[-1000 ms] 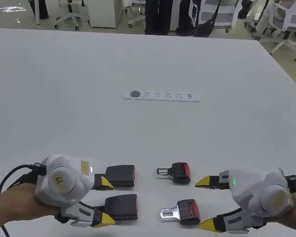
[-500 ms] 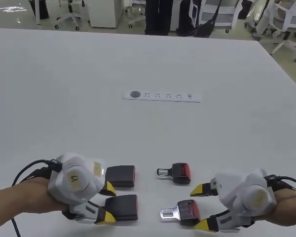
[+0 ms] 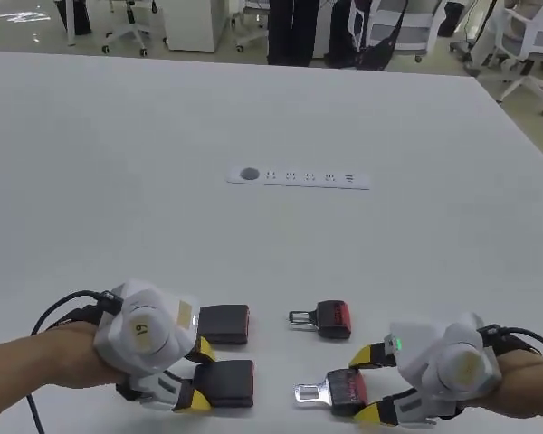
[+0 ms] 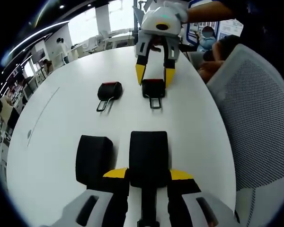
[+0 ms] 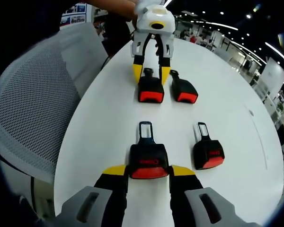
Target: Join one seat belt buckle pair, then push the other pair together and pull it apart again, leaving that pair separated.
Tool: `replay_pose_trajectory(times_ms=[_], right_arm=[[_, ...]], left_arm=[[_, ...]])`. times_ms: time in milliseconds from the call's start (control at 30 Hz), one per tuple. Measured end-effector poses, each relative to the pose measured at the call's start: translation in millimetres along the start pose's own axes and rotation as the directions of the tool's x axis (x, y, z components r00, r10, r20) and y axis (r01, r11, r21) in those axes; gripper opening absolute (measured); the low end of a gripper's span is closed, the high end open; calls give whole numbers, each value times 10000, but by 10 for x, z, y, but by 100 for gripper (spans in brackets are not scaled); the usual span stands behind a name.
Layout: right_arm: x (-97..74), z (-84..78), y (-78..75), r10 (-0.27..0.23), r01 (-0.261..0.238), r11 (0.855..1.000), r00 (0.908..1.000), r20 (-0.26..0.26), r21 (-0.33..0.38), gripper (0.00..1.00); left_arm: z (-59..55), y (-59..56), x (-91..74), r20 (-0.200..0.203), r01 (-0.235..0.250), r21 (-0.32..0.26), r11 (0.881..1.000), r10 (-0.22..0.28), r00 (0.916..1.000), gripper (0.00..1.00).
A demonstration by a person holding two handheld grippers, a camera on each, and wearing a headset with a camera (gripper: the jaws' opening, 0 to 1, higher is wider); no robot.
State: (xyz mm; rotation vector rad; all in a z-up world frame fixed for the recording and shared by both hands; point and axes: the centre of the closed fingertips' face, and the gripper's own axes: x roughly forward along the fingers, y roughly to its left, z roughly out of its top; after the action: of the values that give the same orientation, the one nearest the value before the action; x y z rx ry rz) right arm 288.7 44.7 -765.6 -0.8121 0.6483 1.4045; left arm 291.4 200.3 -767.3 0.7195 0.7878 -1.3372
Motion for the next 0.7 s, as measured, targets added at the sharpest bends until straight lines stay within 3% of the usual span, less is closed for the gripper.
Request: replay_pose_trajectory(times_ms=[700], right_arm=[[5,5,3,-71,75,9993,9999,-95,357,30]], left_arm=[[-12,-10,30,-288,605,-237,9979,-612,9977,32]])
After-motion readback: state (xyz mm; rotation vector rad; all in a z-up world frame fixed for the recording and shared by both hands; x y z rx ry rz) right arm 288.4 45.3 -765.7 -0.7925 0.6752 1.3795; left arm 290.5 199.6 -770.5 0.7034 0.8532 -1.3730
